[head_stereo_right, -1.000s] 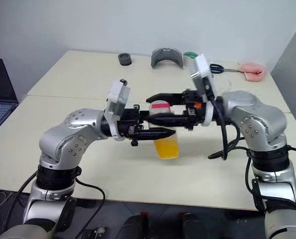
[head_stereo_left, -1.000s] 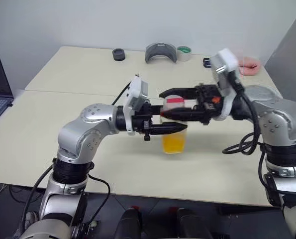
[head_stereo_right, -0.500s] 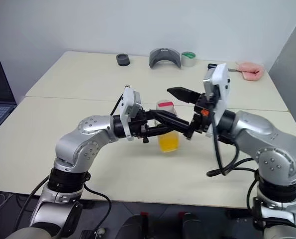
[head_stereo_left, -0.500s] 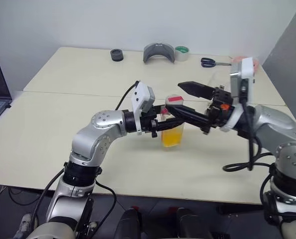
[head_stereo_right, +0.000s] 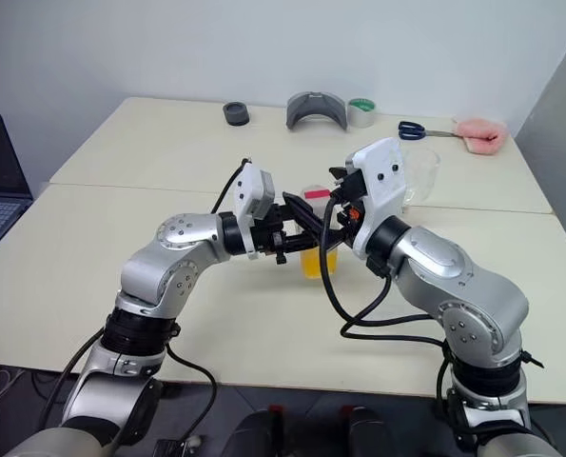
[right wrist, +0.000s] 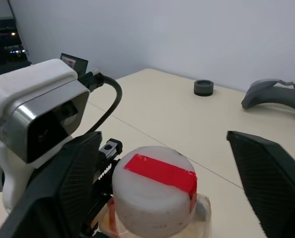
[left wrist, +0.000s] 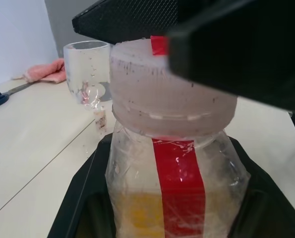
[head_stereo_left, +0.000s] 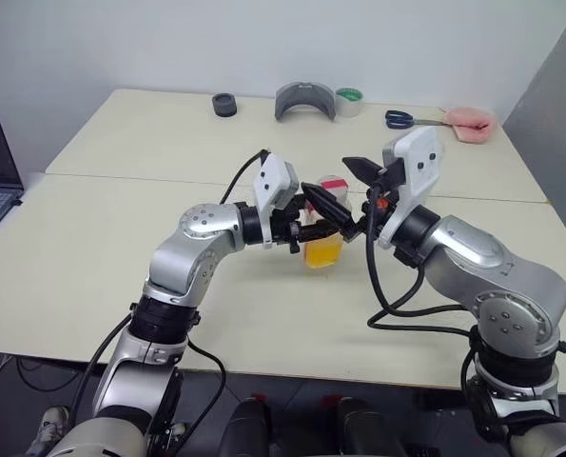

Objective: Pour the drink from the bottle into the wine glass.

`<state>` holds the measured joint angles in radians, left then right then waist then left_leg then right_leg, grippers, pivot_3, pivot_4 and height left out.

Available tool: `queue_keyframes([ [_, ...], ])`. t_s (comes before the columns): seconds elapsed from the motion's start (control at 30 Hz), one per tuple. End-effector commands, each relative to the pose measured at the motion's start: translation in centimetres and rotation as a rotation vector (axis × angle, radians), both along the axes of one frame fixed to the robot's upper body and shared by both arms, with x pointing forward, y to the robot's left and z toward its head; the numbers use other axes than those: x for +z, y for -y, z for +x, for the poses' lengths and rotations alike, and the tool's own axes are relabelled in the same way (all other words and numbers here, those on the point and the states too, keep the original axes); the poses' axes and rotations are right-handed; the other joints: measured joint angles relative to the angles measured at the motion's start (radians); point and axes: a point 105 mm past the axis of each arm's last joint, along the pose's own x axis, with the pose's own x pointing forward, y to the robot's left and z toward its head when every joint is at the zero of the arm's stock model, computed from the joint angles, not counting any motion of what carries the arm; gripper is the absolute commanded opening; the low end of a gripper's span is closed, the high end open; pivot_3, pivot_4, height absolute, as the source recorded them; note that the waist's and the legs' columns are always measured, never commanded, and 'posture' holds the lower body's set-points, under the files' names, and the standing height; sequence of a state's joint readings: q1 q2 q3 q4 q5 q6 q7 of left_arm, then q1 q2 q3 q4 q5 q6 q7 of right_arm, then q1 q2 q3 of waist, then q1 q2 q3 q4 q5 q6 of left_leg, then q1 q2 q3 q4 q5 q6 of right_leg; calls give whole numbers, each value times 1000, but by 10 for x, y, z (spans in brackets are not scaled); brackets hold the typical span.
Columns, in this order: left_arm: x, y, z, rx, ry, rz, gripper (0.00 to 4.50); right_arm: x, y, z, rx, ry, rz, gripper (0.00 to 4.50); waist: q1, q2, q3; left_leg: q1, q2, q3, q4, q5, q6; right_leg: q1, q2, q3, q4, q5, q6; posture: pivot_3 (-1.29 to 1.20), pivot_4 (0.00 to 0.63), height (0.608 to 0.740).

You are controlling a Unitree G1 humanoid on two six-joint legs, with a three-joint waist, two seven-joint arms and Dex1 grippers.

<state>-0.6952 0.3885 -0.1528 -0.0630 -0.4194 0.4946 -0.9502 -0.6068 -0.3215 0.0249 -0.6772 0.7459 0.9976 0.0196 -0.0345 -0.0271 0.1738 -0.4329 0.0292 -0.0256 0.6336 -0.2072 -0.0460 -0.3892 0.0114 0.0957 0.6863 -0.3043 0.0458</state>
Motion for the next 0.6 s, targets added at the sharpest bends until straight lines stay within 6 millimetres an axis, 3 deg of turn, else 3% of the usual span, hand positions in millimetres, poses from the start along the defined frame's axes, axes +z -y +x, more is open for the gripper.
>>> queue_keyframes([
  [0.03,14,4,-4,-25,61,-12,2156,8,-1,-9,11,42,17,2992,0,0,0,0,0,0,0,0,0,0,0,0,0,0,0,0,150,740],
  [0.17,14,5,-3,-25,57,-13,2156,9,1,-9,11,49,24,1818,0,0,0,0,0,0,0,0,0,0,0,0,0,0,0,0,150,740],
  [0.4,15,7,-8,-44,51,-19,2156,10,-1,-12,74,64,14,1827,0,0,0,0,0,0,0,0,0,0,0,0,0,0,0,0,150,740],
  [0.6,25,8,-42,-197,-1,-33,2156,27,-6,-21,495,106,-39,1827,-5,0,1,0,0,0,0,0,0,0,0,0,0,0,0,0,150,740],
])
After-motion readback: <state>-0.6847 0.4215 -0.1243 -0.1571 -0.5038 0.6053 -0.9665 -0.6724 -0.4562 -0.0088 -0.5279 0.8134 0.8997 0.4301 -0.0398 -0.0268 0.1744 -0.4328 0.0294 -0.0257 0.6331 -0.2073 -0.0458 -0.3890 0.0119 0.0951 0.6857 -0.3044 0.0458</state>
